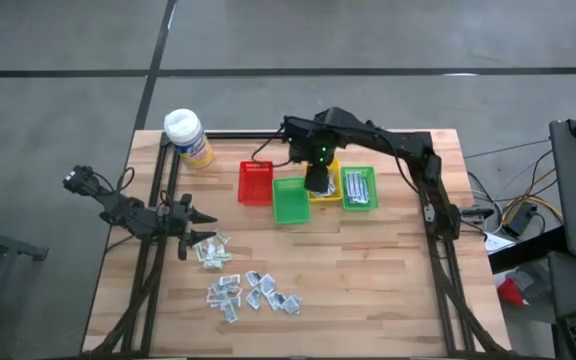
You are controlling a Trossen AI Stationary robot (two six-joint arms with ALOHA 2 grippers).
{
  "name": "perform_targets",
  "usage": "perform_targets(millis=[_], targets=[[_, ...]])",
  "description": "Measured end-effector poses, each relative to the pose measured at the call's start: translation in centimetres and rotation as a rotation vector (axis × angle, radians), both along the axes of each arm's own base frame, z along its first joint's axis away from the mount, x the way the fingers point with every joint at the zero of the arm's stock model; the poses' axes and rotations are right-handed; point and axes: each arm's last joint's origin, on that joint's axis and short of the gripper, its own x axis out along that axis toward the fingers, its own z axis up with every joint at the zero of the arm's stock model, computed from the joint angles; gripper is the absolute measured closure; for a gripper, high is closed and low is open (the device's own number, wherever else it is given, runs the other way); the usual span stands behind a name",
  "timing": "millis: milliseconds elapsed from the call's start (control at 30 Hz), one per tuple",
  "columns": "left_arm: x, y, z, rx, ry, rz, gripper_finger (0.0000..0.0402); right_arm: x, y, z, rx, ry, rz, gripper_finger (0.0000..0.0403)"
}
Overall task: Pick & Place First Aid Supplies
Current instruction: Put the alcohol pad into the yellow basket
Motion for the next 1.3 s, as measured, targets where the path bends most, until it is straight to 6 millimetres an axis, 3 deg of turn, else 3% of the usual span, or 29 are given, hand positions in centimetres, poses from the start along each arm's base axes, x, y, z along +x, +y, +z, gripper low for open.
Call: perform_targets(millis=[233,567,833,1133,1300], targets=[[0.0,0.0,0.0,0.003,0.005,0.0,0.0204,1.3,6.2,2.4,-0.003,-0.103,0.068,0.0271],[0.0,0.0,-0.1,0.008,0.013,0.0,0.0204,1.7,14.2,2.4,0.047,-0.121,0.06,0.0266],[-0.1,0.0,-0.1,0.01,0.016,0.0,0.0204,1.6,19.0,2.5,0.089,-0.172,0.043,0.0273],[-0.1,0.0,-0.1,0.01,0.016,0.0,0.0204,2.3,24.1,2.8,0.143,-0.342,0.148,0.0262],[-0.1,0.0,-0.1,0.01,0.017,0.0,0.0204,3.3,26.6,1.8,0.231,-0.388,0.15,0.0264]])
